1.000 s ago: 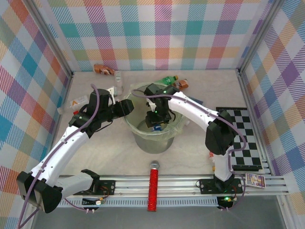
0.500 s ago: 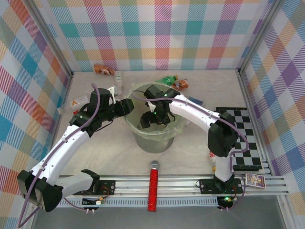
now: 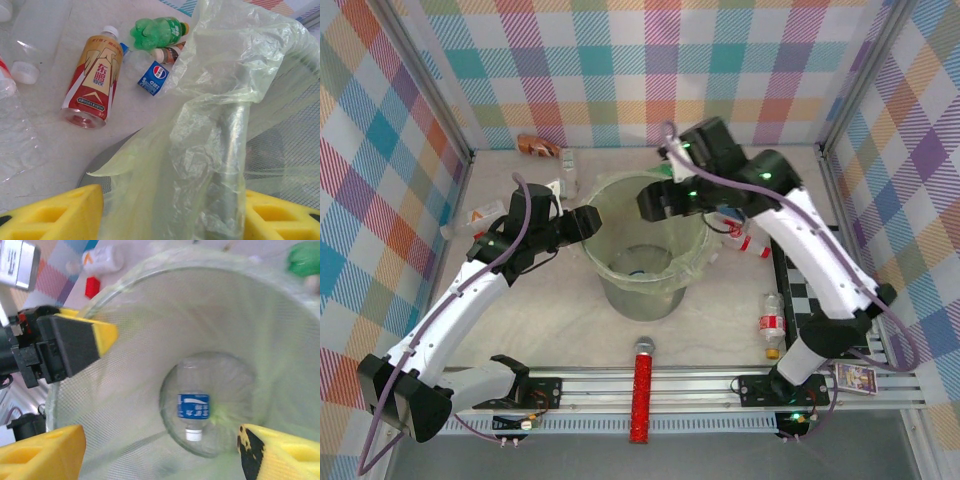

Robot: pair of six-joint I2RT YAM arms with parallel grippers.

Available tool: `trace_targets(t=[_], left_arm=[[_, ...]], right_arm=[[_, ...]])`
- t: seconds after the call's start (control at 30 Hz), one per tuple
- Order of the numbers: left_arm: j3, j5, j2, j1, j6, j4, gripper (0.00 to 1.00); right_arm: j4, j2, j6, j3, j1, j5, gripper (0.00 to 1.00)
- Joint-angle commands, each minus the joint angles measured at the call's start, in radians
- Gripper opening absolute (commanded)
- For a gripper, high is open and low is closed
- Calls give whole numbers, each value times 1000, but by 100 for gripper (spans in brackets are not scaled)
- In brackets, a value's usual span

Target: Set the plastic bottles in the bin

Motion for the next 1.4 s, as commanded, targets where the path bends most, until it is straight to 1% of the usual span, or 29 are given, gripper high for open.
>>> trace_targets(t=[0.0, 0.07, 0.13, 0.23, 0.33, 0.4, 0.47, 0.57, 0.67, 0.73, 0.9, 1.1, 1.23, 1.37], left_arm=[[7, -29, 36, -10, 25, -63, 60], [10, -29, 40, -9, 29, -67, 60], [9, -22, 40, -10, 34, -64, 60], [9, 0, 43, -9, 31, -50, 61], [11, 3, 45, -10, 30, -47, 61], [12, 4, 46, -10, 30, -46, 61], [9, 29, 48, -8, 31, -35, 61], [7, 69, 52, -7, 23, -20, 61], [9, 71, 50, -7, 24, -17, 62], [10, 68, 49, -7, 26, -16, 62], [11, 67, 46, -3, 28, -23, 62], [0, 68, 35, -4, 27, -21, 61], [4, 68, 33, -3, 28, -24, 61], [0, 63, 30, -4, 24, -20, 61]], right_arm=[[-161, -53, 5, -45, -94, 90, 80], [-190, -112, 20, -101, -165, 101, 81], [-241, -177, 47, -163, -249, 154, 83], [-330, -241, 76, -267, -386, 235, 83], [-337, -296, 90, -473, -517, 214, 85], [-332, -316, 101, -614, -563, 202, 87], [-324, -325, 129, -743, -572, 195, 91], [-299, -324, 168, -890, -574, 149, 92], [-247, -308, 204, -1006, -574, 104, 92], [-202, -290, 213, -1064, -574, 99, 92], [-113, -223, 204, -1134, -575, 84, 92], [-7, -147, 198, -1178, -593, 75, 91], [46, -111, 178, -1190, -593, 99, 92], [113, -93, 165, -1208, -581, 21, 91]])
